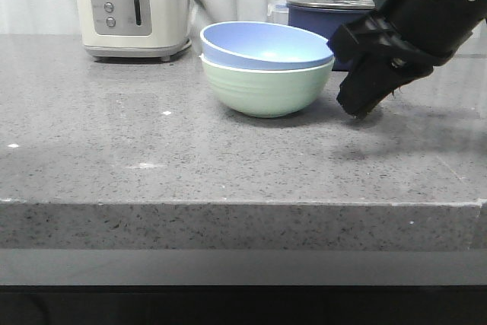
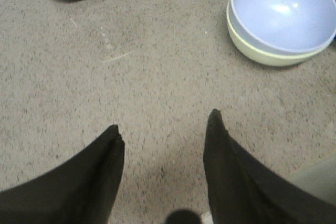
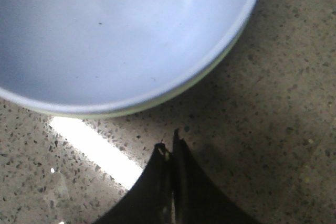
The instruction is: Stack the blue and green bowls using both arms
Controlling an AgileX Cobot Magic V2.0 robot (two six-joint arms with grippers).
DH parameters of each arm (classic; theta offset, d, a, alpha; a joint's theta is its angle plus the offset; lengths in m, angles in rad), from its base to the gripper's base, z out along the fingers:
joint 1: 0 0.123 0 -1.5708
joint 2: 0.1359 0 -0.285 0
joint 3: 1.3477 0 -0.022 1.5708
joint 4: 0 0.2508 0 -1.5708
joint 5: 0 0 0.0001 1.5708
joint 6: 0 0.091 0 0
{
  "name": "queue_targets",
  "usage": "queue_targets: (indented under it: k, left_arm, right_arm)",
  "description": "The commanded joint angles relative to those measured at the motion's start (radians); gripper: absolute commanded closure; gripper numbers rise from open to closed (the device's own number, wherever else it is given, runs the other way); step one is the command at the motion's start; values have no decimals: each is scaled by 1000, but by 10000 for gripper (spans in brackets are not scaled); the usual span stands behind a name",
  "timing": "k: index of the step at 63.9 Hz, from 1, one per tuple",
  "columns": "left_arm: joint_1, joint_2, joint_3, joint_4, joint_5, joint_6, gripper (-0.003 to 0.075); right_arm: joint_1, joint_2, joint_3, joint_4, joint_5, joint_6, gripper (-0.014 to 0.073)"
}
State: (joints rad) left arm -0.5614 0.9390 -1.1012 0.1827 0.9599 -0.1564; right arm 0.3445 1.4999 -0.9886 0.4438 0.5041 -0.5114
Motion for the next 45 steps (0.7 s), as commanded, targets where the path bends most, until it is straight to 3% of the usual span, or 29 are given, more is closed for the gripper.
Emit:
queue_targets:
  k: [1,24,36,45]
  left_arm:
    - [28,-77,44,14,-89,-26,373]
    - [123,-231,192,14,-122,-26,373]
    - [123,-229,193,14,-125,-26,373]
    - [123,-229,193,14,-126,-26,373]
  right_arm:
    - [-1,-35,-32,23,-19,-9,657]
    - [-7,-190,-34,21,137,0,655]
    - [-7,-396,-2,11,184,65,648]
    - [-7,-542,31,-89,225,169,648]
